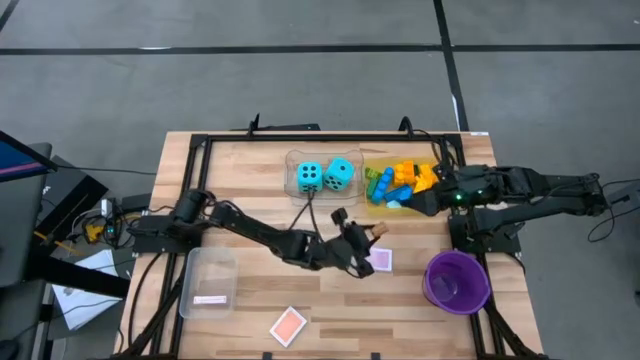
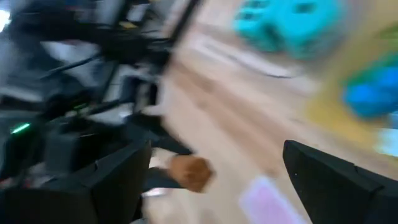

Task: Pick & Place Toys
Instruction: Put the brown game piece into the yellow bin

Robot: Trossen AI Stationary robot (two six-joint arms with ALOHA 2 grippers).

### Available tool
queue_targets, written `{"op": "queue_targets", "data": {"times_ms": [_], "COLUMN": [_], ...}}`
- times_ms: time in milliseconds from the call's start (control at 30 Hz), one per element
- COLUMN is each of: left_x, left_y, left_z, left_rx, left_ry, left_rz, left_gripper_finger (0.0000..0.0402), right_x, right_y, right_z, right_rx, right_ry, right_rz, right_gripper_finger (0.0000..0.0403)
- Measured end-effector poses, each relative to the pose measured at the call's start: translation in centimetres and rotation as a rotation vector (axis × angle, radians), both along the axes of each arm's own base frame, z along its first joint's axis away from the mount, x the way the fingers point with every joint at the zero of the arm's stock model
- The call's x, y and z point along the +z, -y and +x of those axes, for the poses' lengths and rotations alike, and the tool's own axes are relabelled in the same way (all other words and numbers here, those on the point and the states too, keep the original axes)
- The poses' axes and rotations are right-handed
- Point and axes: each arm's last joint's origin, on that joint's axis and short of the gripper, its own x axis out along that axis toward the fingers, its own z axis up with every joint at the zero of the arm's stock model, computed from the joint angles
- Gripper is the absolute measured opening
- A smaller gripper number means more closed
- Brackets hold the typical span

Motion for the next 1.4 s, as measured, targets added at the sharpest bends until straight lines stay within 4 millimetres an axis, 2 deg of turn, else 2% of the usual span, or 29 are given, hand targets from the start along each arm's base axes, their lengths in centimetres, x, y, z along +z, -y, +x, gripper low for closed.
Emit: {"op": "queue_targets", "data": {"times_ms": [100, 267, 433, 633, 767, 1133, 1400], "left_x": [2.3, 6.2, 8.4, 8.3, 8.0, 7.4, 7.5], "left_y": [-0.6, -1.5, -2.3, -3.0, -2.9, -2.9, -3.3], "left_z": [-0.5, -1.8, -2.8, -3.7, -3.9, -4.1, -4.1], "left_rx": [-0.070, -0.081, -0.110, -0.105, -0.106, -0.074, -0.009], "left_ry": [-0.004, 0.047, 0.064, 0.044, 0.035, -0.033, -0.028], "left_rz": [0.061, 0.106, 0.119, 0.128, 0.131, 0.154, 0.166], "left_gripper_finger": [0.0116, 0.0116, 0.0116, 0.0116, 0.0116, 0.0116, 0.0116], "right_x": [0.7, 1.3, 0.9, 0.7, 0.4, 0.8, 0.6], "right_y": [-0.2, -0.5, -1.1, -1.9, -2.0, -1.9, -1.9], "right_z": [1.2, 3.4, 5.9, 8.8, 9.5, 8.9, 8.9], "right_rx": [0.037, 0.064, 0.079, 0.103, 0.097, 0.096, 0.094], "right_ry": [0.099, 0.190, 0.218, 0.301, 0.301, 0.309, 0.295], "right_rz": [0.046, 0.076, 0.091, 0.100, 0.119, 0.106, 0.102], "right_gripper_finger": [0.0356, 0.0356, 0.0356, 0.0356, 0.0356, 0.0308, 0.0303]}}
